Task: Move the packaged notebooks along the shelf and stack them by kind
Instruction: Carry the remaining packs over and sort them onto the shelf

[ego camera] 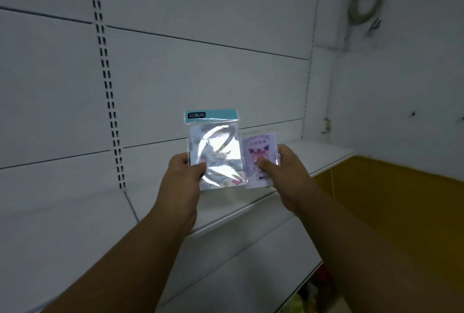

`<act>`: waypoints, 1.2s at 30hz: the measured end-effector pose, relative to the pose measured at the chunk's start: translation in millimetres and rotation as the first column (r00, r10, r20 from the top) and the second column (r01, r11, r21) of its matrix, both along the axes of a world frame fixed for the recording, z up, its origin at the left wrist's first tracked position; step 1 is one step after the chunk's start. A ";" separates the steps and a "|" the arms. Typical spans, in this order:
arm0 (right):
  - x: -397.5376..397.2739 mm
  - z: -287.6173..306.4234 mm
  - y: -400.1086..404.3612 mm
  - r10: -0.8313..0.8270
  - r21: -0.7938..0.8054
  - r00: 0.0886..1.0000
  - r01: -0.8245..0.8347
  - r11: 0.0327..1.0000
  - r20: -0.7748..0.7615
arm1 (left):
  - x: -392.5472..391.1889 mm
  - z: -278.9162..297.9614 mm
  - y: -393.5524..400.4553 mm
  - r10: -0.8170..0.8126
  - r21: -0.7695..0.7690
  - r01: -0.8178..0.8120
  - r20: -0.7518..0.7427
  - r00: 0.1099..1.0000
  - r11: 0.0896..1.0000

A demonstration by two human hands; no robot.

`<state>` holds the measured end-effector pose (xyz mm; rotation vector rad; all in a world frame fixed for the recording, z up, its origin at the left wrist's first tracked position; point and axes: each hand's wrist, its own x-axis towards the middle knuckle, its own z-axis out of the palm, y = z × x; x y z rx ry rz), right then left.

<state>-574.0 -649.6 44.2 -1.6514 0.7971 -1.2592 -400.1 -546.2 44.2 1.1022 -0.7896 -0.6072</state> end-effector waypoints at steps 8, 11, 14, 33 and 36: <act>-29.9 7.1 -133.7 -0.107 0.037 0.994 0.108 0.994 -0.024 | -30.5 12.2 -130.4 0.004 0.003 -0.004 0.046 0.999 1.000; -30.4 13.1 -175.1 -0.091 0.051 0.993 0.095 0.994 -0.082 | -34.8 17.3 -164.0 0.039 0.008 -0.039 0.036 0.999 0.999; -17.6 11.1 -208.0 -0.006 0.141 0.992 0.024 0.990 -0.127 | -37.9 19.0 -188.3 0.089 0.003 -0.089 0.016 0.996 0.996; 53.2 -23.3 -291.3 0.189 -0.044 0.672 -0.314 0.948 -0.716 | -71.5 -1.8 -199.2 0.493 0.106 -0.482 -0.186 0.850 0.870; 49.3 -25.1 -290.3 0.066 -0.169 0.600 -0.328 0.929 -0.798 | -68.4 -2.7 -200.3 0.492 0.126 -0.476 -0.178 0.852 0.870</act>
